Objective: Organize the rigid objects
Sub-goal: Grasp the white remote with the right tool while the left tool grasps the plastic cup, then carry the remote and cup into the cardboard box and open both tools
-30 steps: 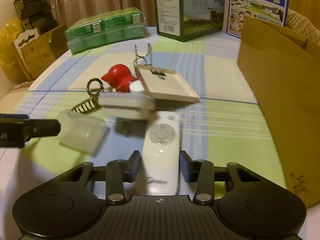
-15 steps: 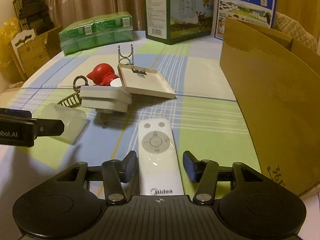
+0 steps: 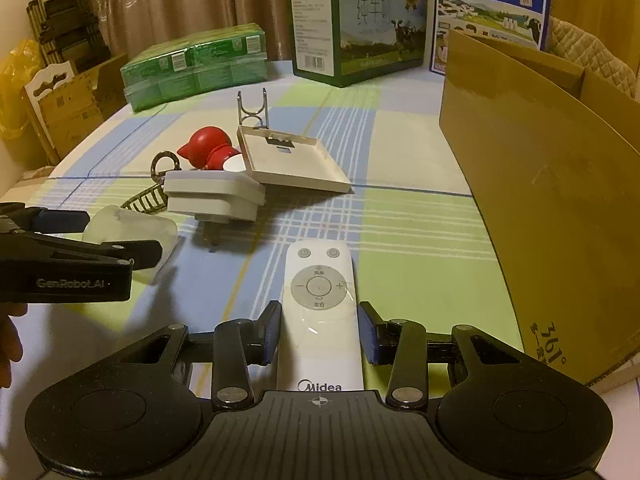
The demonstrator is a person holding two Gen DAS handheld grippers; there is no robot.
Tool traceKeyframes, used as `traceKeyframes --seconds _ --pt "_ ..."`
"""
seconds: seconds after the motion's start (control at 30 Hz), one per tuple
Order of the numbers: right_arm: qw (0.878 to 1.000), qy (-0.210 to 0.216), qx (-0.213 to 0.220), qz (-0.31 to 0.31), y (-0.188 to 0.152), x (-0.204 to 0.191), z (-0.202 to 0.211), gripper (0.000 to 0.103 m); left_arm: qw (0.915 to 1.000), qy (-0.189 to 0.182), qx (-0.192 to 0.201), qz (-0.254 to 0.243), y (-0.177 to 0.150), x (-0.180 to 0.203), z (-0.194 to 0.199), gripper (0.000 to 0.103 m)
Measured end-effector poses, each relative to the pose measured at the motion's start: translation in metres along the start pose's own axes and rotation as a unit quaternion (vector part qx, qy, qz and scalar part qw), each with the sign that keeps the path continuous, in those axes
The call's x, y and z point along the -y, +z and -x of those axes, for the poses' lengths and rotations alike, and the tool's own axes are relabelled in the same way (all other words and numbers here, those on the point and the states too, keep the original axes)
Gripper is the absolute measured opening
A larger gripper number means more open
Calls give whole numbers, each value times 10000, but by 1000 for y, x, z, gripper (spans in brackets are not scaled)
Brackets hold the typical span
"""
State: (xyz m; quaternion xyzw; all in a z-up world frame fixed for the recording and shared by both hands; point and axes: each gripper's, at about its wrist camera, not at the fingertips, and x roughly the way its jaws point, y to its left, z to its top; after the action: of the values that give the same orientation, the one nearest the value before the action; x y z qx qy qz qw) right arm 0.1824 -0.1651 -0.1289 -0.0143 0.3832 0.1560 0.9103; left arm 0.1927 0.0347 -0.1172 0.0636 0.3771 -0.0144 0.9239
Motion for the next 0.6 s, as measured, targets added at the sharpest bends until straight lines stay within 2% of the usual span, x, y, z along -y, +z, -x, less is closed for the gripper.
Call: traceKeyframes --seconds 0.07,0.13,0.33,0.6 --pt "10000 3 -5 -10 -1 1 1 37 10000 -9 -10 -75 -1 1 0 73" --pt "10000 2 -6 -12 -2 1 1 37 9999 -67 -81 -40 -1 1 -1 69" --pt "10000 1 10 -77 -3 3 10 37 9998 -148 -89 42 -3 0 6 68" --pt "9998 18 156 -100 -2 4 43 37 9996 -254 47 -85 -4 7 39 68"
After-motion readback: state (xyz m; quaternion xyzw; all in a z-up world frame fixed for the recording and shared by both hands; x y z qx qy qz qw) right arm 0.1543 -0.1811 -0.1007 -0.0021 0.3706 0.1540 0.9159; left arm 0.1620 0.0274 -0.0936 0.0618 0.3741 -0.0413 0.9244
